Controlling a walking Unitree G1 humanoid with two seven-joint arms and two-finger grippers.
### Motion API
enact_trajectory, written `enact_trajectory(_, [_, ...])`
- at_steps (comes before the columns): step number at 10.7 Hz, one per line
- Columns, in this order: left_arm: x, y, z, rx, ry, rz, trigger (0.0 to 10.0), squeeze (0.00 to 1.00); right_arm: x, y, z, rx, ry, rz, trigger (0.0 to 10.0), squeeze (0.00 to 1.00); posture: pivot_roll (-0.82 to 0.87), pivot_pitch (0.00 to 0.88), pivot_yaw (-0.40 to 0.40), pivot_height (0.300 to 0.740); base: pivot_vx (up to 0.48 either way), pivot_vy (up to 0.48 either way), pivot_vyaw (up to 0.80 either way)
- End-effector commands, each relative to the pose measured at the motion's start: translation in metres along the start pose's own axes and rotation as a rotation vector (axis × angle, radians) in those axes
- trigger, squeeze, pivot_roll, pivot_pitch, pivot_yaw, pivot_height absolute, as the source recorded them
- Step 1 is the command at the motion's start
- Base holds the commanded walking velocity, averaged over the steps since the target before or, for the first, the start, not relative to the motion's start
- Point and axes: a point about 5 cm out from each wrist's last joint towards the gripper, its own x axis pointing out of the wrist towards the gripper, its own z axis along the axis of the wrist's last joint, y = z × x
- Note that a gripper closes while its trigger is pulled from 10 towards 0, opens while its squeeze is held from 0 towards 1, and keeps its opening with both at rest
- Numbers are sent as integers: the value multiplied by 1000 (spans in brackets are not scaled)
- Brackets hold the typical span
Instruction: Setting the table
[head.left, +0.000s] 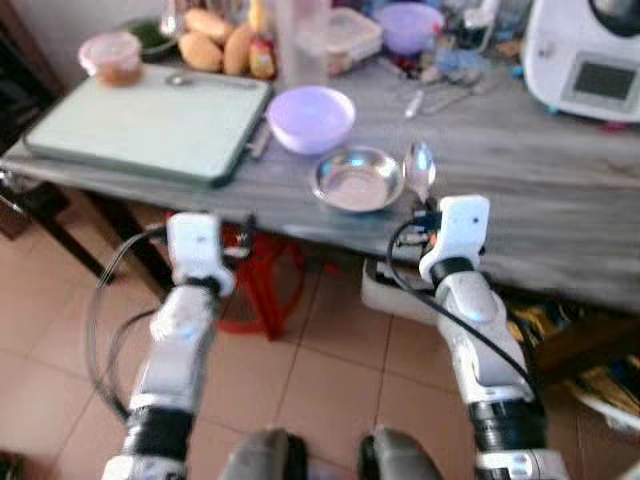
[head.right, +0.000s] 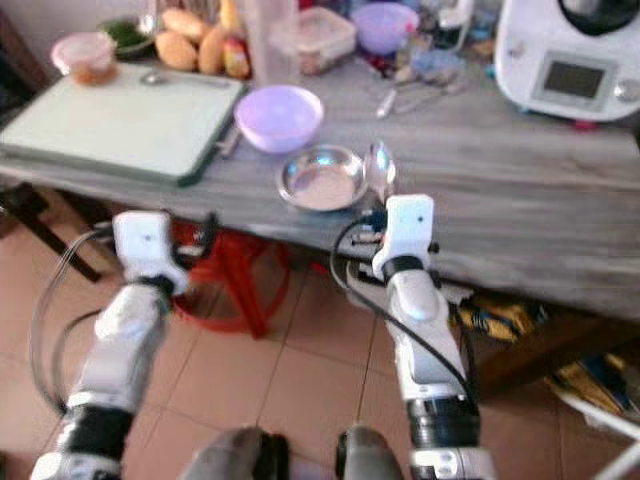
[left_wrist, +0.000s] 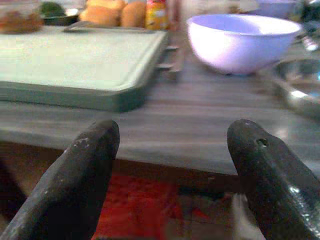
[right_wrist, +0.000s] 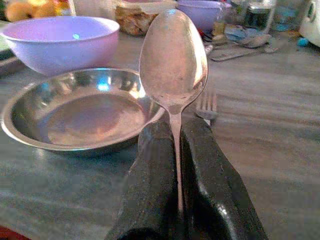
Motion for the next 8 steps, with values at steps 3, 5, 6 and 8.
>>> enact_trajectory(3, [-8,-12,3,-35,0,-70,10000,0,-3,-33,12,-32,-62,-191,10000,0,-86,183,59,740,0,0,0])
enact_trajectory(5, [-11,-18,3,-52,-8,-121,10000,0,-2,-41,16,-11,-77,-254,10000,0,-87,186,61,740,0,0,-400])
enact_trajectory(6, [-11,-19,5,-53,-15,-134,10000,0,-2,-41,17,-24,-80,-258,10000,0,-86,187,61,740,240,0,-800])
enact_trajectory(8, [-13,-19,7,-56,-16,-144,10000,0,-2,-42,18,-25,-93,-267,10000,0,-87,187,62,740,332,0,-297])
